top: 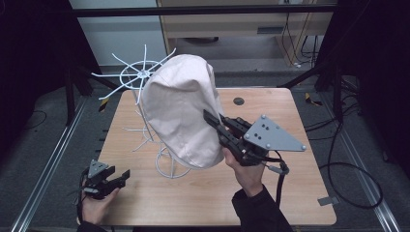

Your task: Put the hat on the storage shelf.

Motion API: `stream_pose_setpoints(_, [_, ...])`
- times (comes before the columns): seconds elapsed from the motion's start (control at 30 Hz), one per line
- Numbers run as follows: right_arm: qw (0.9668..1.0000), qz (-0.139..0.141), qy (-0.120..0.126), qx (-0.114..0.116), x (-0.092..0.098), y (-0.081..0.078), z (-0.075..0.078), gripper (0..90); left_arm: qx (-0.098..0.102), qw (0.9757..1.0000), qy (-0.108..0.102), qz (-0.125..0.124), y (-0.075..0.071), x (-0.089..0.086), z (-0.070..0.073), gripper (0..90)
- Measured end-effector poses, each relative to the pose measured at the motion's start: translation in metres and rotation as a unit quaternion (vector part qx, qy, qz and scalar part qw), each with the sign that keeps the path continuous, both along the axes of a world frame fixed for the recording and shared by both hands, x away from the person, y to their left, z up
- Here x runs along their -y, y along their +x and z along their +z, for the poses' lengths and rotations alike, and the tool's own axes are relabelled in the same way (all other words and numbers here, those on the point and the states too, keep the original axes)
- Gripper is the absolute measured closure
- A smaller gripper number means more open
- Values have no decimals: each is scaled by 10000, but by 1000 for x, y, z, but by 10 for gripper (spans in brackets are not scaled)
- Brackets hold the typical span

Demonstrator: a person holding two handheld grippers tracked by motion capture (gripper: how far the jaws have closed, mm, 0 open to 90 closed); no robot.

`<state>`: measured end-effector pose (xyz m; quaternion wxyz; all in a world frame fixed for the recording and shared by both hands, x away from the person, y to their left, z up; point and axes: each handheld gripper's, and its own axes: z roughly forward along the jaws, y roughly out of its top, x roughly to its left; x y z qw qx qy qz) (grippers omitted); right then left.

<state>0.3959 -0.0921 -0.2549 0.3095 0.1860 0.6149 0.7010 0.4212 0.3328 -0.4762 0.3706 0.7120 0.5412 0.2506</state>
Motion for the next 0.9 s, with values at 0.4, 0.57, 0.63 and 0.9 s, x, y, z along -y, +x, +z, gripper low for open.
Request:
stream_pose_setpoints(0.4, [9993, 89, -240, -260, 1, 4, -16, 878, -13, 10000, -2, 2, 0, 0, 0, 362])
stream_pose_setpoints(0.57, [9986, 96, -315, -420, 0, 8, -22, 875, -18, 10000, 5, -4, 0, 0, -1, 362])
stream_pose_setpoints(0.63, [9981, 108, -370, -474, -2, 9, -24, 872, -20, 10000, 9, -4, 0, 0, -1, 362])
stream_pose_setpoints(0.9, [9964, 89, -515, -673, -9, 14, -34, 859, -22, 10000, 1, -1, 0, 0, -1, 362])
